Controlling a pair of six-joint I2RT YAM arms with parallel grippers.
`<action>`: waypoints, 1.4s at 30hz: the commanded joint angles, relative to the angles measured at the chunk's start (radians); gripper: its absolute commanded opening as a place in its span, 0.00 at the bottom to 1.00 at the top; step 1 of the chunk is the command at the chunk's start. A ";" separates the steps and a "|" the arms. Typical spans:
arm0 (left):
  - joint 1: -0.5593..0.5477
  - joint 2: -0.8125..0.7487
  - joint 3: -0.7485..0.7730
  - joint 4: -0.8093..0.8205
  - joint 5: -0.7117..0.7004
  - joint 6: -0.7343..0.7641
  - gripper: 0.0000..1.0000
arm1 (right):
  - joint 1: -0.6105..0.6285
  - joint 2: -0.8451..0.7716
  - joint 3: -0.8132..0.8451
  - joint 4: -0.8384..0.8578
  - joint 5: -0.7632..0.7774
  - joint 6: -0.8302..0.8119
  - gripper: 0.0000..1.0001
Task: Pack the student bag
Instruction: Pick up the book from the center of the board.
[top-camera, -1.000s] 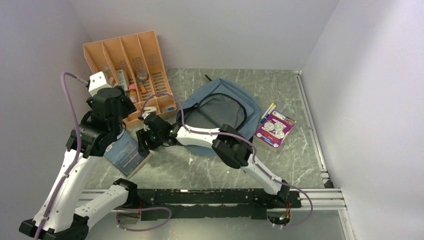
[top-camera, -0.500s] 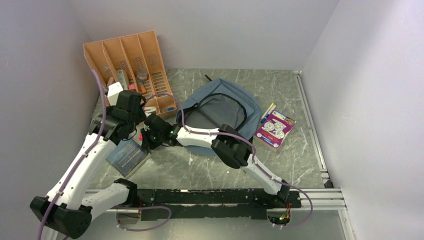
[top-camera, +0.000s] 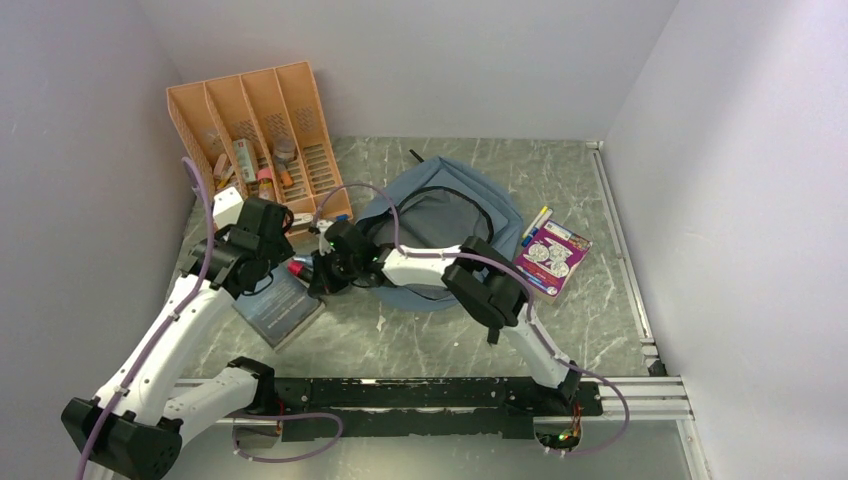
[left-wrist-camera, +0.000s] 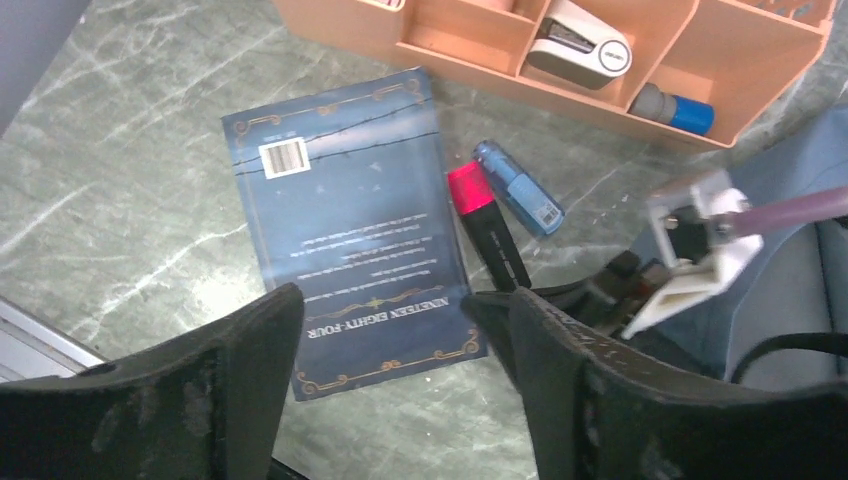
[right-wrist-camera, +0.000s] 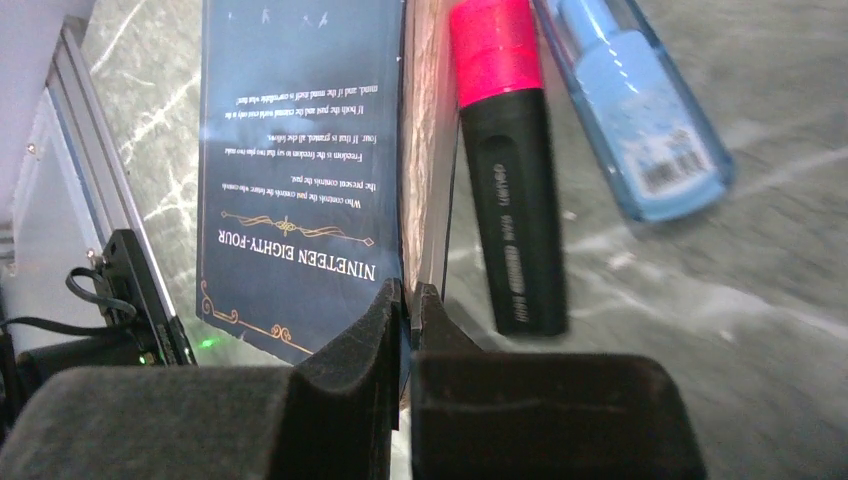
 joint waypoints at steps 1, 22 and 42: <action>0.012 -0.024 -0.025 -0.053 -0.036 -0.059 0.85 | -0.054 -0.022 -0.090 -0.131 -0.001 -0.098 0.00; 0.012 -0.121 -0.383 0.109 0.196 -0.277 0.88 | -0.133 -0.168 -0.255 -0.121 0.017 -0.060 0.41; 0.012 -0.080 -0.588 0.366 0.329 -0.207 0.87 | -0.129 -0.114 -0.254 -0.190 0.090 -0.064 0.00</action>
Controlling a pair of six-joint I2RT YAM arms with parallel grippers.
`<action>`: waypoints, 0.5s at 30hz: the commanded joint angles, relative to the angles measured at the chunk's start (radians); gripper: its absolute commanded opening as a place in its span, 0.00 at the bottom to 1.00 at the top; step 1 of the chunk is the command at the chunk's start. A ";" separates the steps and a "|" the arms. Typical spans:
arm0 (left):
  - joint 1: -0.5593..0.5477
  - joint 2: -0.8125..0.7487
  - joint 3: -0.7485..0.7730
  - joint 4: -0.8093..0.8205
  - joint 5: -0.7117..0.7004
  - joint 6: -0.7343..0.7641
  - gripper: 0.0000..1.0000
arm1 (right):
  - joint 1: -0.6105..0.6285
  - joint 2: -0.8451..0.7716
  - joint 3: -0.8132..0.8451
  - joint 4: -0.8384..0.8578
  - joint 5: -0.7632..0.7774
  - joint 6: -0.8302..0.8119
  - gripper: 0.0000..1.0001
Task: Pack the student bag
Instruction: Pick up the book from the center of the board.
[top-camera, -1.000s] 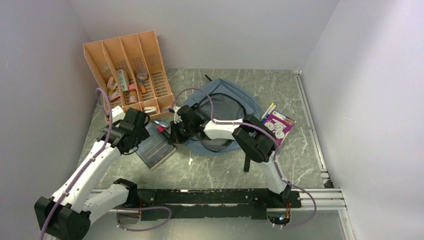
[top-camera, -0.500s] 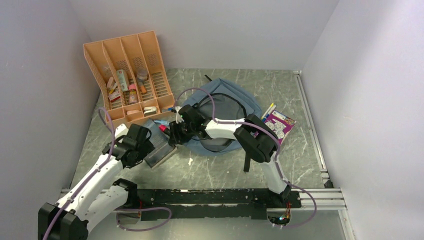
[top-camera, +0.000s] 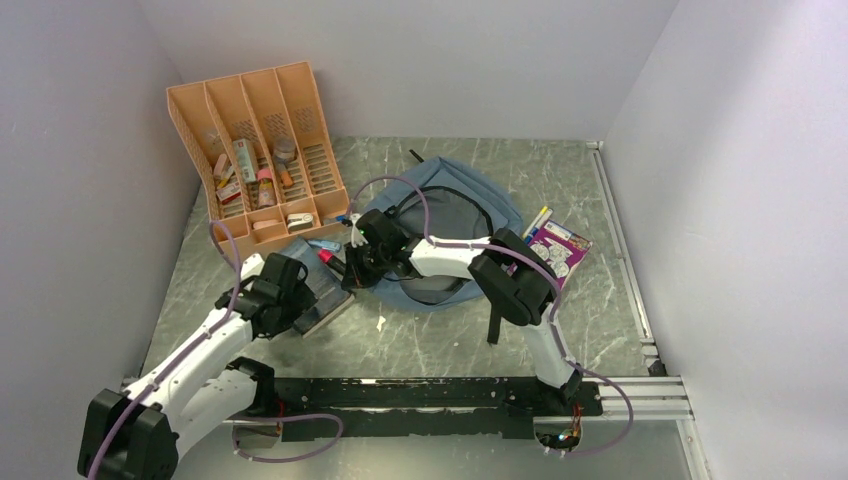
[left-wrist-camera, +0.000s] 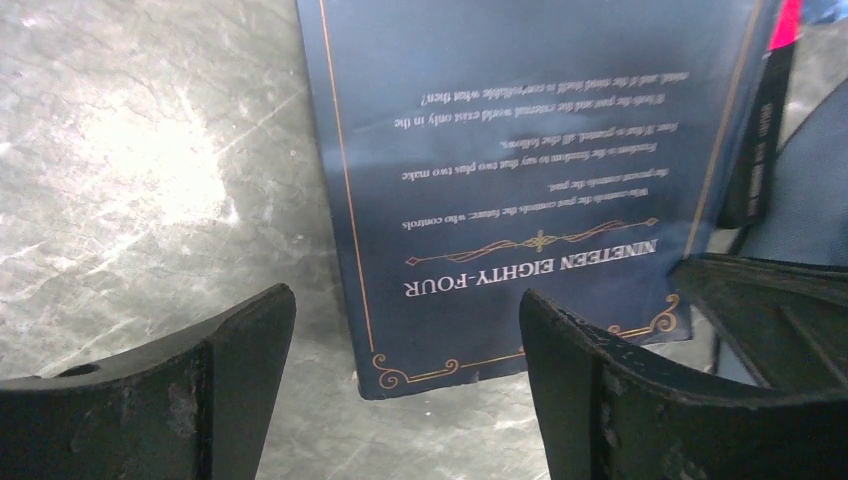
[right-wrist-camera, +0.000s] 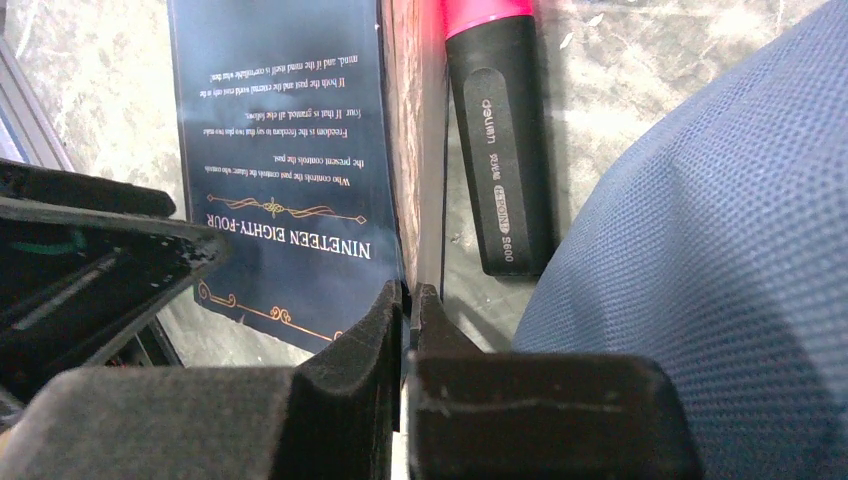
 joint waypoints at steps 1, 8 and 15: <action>0.010 0.023 -0.042 0.074 0.054 0.013 0.87 | -0.011 0.059 -0.042 -0.114 0.119 -0.021 0.00; 0.010 0.033 -0.074 0.109 0.061 0.019 0.87 | -0.038 0.097 -0.057 -0.139 0.141 -0.032 0.00; 0.010 0.006 -0.144 0.200 0.075 0.010 0.84 | -0.040 0.110 -0.067 -0.136 0.124 -0.032 0.00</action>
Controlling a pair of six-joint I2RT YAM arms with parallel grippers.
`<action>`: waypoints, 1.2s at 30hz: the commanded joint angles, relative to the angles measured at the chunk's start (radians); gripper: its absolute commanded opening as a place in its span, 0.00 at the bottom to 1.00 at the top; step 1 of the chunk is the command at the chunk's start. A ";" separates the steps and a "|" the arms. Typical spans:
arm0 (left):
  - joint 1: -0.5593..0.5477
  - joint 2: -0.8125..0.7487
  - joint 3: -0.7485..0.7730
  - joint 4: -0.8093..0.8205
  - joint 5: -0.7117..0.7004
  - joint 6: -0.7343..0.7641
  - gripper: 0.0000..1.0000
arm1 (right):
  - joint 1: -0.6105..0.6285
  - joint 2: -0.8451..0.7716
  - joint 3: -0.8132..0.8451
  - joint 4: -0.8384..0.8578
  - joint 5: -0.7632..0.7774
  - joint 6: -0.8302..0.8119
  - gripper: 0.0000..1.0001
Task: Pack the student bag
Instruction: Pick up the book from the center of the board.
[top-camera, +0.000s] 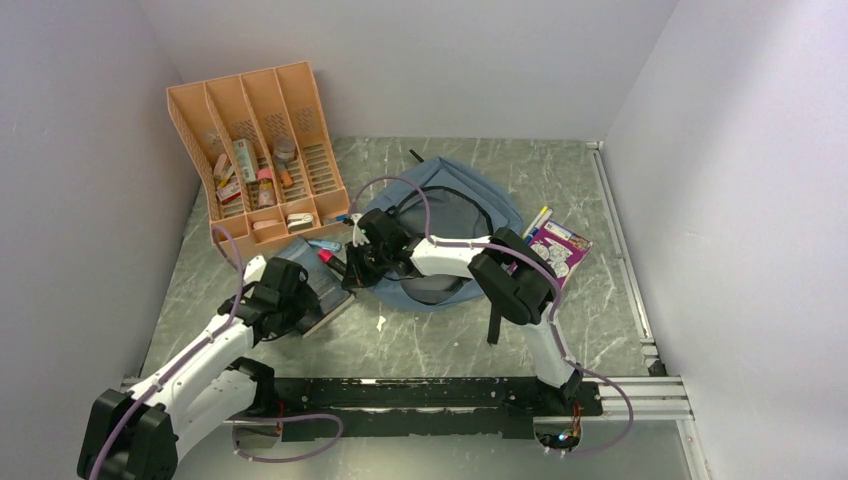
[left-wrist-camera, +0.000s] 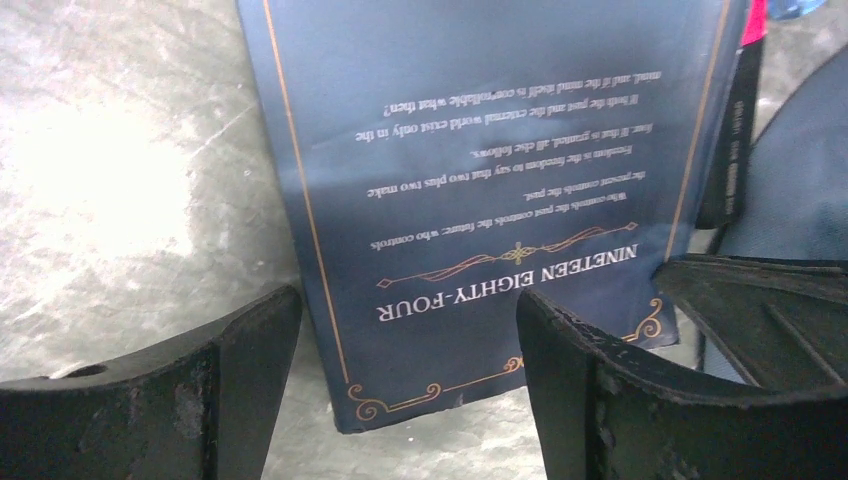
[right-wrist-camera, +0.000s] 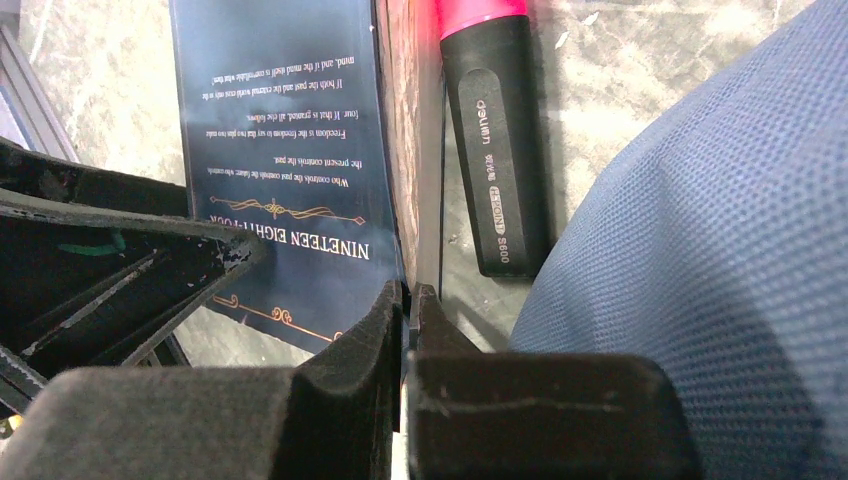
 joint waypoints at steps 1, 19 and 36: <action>0.010 -0.016 -0.081 0.084 0.041 -0.014 0.83 | -0.030 0.105 -0.064 -0.143 0.135 -0.046 0.00; 0.010 -0.413 -0.279 0.365 0.264 -0.034 0.63 | -0.030 0.127 -0.047 -0.153 0.093 -0.059 0.00; 0.010 -0.410 -0.282 0.527 0.330 -0.008 0.56 | -0.016 0.153 -0.010 -0.193 0.024 -0.113 0.00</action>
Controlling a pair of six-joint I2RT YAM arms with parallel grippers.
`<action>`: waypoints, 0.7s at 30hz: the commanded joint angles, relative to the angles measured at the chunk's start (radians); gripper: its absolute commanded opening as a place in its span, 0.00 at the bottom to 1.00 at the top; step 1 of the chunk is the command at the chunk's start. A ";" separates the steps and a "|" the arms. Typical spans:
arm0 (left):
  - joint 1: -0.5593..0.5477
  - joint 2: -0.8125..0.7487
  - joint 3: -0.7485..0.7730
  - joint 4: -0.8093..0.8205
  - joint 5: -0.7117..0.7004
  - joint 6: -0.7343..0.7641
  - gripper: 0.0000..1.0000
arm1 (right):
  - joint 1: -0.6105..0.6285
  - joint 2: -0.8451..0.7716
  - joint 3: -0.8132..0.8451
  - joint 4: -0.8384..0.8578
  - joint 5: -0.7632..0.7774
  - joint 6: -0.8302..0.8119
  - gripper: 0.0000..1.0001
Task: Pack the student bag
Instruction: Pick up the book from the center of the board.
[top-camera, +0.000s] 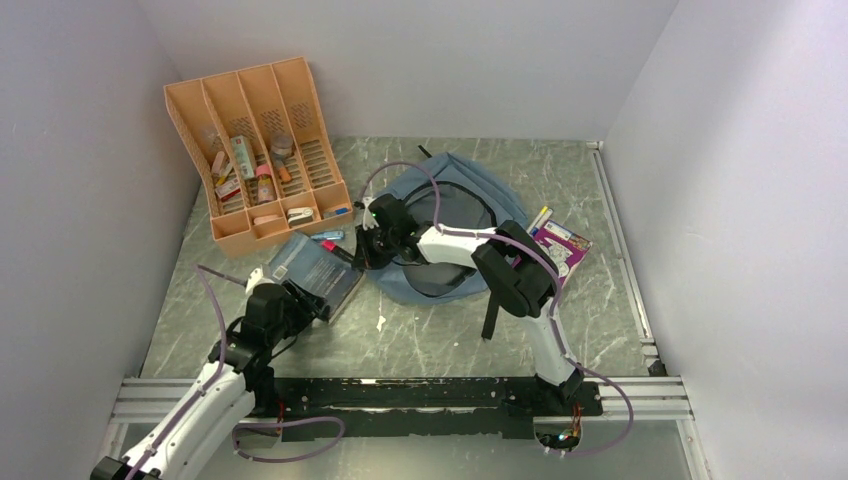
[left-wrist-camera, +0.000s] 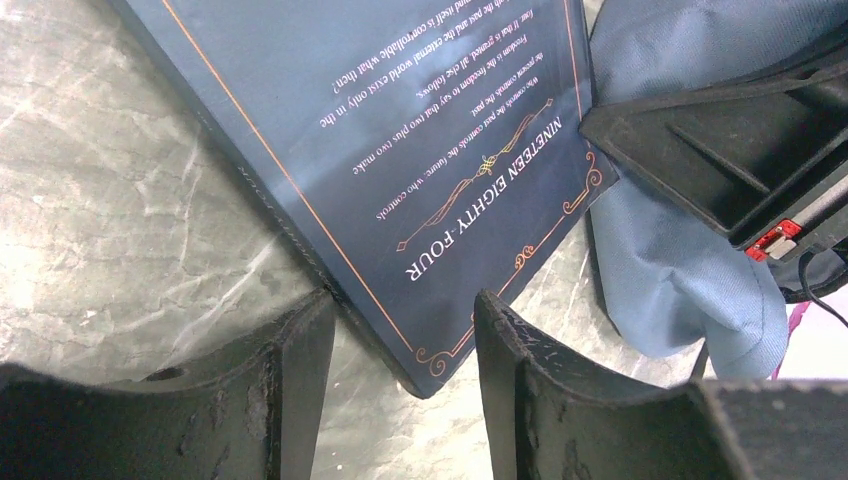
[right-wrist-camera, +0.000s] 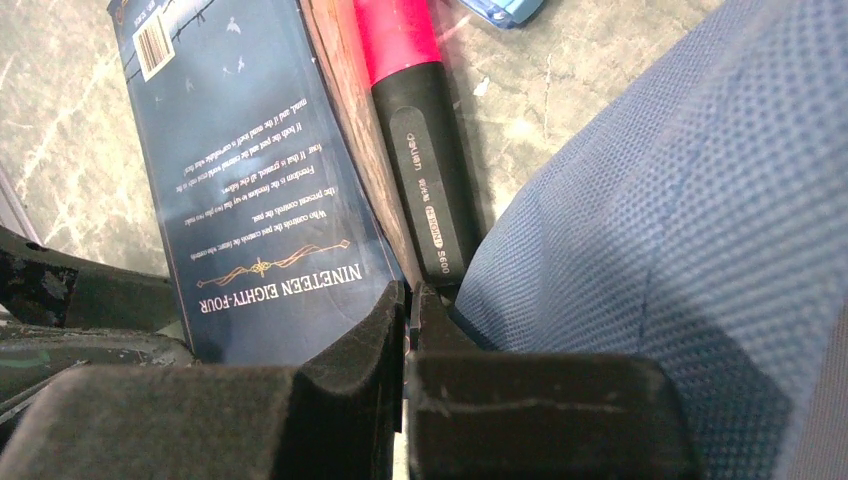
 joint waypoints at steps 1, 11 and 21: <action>-0.005 -0.004 0.019 0.190 0.123 -0.022 0.56 | 0.057 0.125 -0.050 -0.200 -0.001 -0.064 0.00; -0.005 -0.006 0.114 -0.186 -0.091 -0.061 0.59 | 0.057 0.086 -0.033 -0.179 -0.063 -0.070 0.38; -0.005 0.065 0.141 -0.325 -0.181 -0.119 0.65 | 0.080 0.126 0.038 -0.295 -0.025 -0.104 0.44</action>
